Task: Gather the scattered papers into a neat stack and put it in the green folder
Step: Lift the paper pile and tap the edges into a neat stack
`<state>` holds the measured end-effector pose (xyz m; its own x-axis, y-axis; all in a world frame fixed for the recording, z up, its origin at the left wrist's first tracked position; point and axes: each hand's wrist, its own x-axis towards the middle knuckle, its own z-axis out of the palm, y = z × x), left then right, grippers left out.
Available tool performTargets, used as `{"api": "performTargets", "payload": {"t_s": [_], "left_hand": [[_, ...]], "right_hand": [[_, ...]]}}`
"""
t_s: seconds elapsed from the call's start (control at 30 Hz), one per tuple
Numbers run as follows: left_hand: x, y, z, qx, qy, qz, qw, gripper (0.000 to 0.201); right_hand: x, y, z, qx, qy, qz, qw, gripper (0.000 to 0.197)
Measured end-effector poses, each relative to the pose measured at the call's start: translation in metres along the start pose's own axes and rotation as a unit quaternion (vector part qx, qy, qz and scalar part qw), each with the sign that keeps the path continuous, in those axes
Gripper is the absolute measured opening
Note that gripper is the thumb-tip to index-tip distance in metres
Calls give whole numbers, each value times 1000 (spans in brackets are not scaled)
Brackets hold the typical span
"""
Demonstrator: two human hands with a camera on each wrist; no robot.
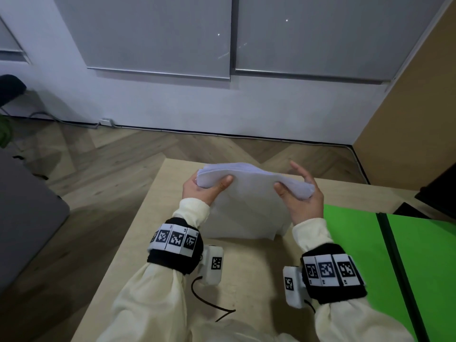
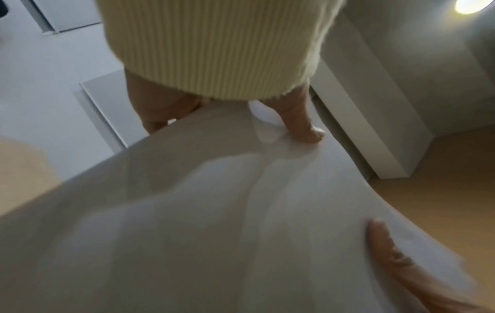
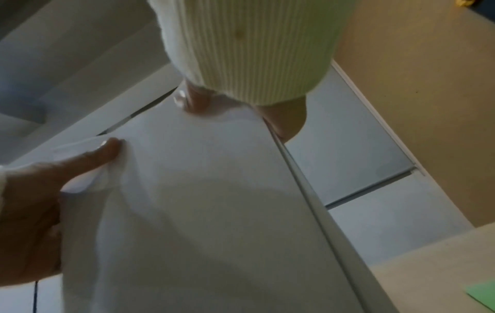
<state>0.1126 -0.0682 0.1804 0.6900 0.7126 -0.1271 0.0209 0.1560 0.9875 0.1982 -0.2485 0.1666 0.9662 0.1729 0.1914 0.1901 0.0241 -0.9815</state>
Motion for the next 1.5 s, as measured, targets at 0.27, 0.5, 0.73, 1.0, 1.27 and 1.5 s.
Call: {"api": "performTargets", "payload": {"t_s": [0.27, 0.5, 0.73, 1.0, 1.27, 1.5], "left_hand": [[-1, 11, 0, 5, -26, 26, 999, 19], [-14, 23, 7, 28, -38, 11, 999, 10], [-23, 35, -2, 119, -89, 108, 983, 5], [-11, 81, 9, 655, -163, 207, 708, 24], [8, 90, -30, 470, -82, 207, 854, 27], [26, 80, -89, 175, -88, 146, 970, 33]], "right_hand": [[12, -12, -13, -21, -74, 32, 997, 47], [11, -25, -8, -43, 14, 43, 998, 9], [11, -27, -12, -120, -46, 31, 991, 16], [12, -36, 10, -201, -122, 24, 972, 15], [15, -21, -19, -186, -159, 86, 966, 8], [18, -1, -75, -138, -162, 123, 969, 8]]}}
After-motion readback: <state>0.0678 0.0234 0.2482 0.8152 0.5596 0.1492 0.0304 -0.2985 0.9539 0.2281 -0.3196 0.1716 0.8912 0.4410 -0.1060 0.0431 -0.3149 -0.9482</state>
